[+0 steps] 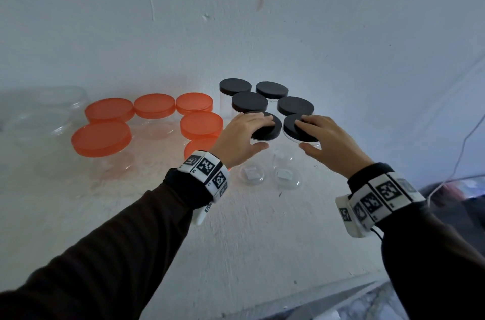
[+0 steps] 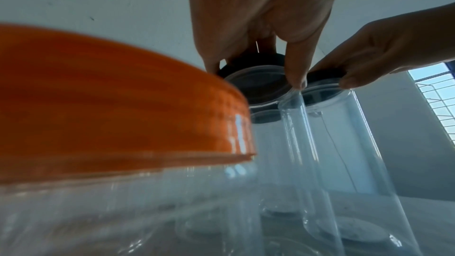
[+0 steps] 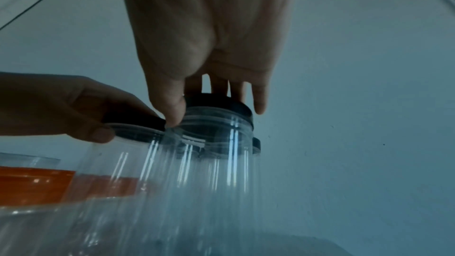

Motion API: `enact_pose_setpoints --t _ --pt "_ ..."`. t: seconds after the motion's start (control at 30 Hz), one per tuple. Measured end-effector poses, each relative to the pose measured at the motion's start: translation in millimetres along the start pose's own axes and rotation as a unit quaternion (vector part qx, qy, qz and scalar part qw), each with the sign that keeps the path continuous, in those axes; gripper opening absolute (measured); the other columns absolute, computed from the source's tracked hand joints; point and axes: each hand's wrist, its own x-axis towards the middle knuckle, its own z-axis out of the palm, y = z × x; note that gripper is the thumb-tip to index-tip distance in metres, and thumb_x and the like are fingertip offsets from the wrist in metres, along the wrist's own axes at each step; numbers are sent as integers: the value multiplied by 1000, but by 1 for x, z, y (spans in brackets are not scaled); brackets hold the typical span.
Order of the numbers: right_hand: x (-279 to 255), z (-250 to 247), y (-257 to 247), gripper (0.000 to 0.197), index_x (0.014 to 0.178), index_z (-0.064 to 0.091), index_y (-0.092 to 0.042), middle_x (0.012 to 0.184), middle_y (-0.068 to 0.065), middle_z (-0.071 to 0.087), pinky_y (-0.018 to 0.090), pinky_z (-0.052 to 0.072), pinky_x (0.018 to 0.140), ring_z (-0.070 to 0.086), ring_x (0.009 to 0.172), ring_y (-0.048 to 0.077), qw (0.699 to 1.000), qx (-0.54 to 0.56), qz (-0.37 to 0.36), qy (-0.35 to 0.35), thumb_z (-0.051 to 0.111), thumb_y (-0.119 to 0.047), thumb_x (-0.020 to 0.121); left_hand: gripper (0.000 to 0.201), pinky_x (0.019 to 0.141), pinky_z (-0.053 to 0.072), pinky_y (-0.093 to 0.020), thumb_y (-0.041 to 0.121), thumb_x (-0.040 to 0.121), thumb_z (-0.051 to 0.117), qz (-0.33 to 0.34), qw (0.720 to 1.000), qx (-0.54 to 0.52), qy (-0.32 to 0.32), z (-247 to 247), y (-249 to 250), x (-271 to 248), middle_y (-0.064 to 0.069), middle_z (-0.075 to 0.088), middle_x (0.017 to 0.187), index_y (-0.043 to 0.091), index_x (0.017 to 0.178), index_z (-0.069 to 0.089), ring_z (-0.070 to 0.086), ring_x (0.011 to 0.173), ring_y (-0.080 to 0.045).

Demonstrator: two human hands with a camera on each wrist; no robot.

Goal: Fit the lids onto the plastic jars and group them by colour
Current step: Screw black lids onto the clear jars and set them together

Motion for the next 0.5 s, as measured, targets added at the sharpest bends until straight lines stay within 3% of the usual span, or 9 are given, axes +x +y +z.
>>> enact_pose_setpoints --t 0.1,0.2,0.37,0.5 --pt "1 3 6 44 129 54 -12 121 10 46 32 40 85 38 114 25 1000 18 -6 24 63 -13 85 51 112 23 -42 13 80 69 -2 1000 -9 -5 -1 0 0 -3 51 136 10 128 53 37 132 -20" --pt "1 4 10 46 129 54 -12 115 9 45 29 39 80 40 109 23 999 15 -10 29 64 -13 84 51 112 23 -42 13 80 69 -4 1000 -11 -8 -1 0 0 -2 50 136 10 129 53 37 132 -20" --pt "0 5 12 45 127 55 -11 114 8 47 28 38 78 43 108 22 999 19 -15 42 65 -13 83 51 113 20 -39 15 82 68 -5 1000 -6 -10 -2 1 -1 -2 48 139 11 130 51 35 134 -19" --pt "-2 2 9 45 125 56 -11 113 8 50 34 42 83 46 105 25 999 12 -5 48 66 -15 81 57 114 19 -43 19 83 67 1 999 -7 -33 -6 0 -2 -4 45 141 11 135 45 32 136 -18"
